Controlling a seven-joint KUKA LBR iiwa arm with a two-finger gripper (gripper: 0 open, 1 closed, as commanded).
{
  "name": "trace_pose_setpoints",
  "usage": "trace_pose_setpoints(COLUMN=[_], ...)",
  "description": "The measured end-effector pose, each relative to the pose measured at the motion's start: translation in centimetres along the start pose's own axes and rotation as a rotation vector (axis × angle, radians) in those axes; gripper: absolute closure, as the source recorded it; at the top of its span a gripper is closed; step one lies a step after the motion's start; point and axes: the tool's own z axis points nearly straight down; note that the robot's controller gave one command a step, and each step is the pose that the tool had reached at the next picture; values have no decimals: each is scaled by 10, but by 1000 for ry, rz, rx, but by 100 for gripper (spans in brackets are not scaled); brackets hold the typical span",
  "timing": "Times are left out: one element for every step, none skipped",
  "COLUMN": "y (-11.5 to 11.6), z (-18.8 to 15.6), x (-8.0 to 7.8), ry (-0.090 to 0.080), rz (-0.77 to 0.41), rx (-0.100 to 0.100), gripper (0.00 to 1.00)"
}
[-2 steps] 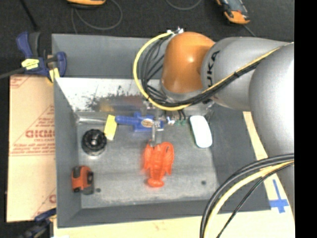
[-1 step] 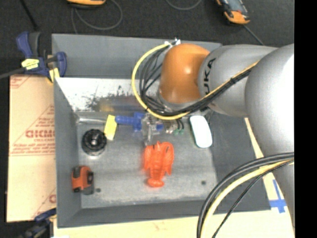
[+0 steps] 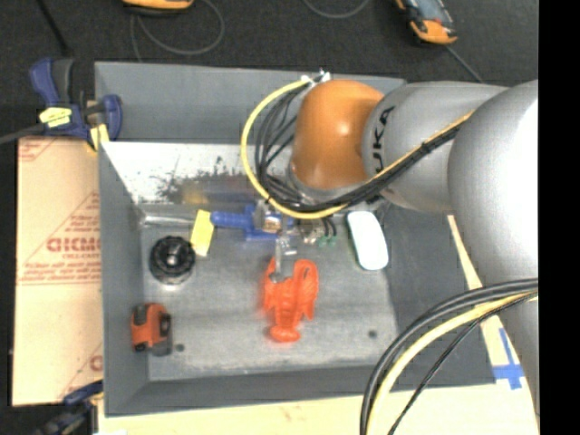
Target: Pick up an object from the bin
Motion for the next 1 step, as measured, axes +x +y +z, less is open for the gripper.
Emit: trace_pose_setpoints(y=[0], z=[0], x=[0], ry=[0], rz=[0], rx=[0], gripper=[0])
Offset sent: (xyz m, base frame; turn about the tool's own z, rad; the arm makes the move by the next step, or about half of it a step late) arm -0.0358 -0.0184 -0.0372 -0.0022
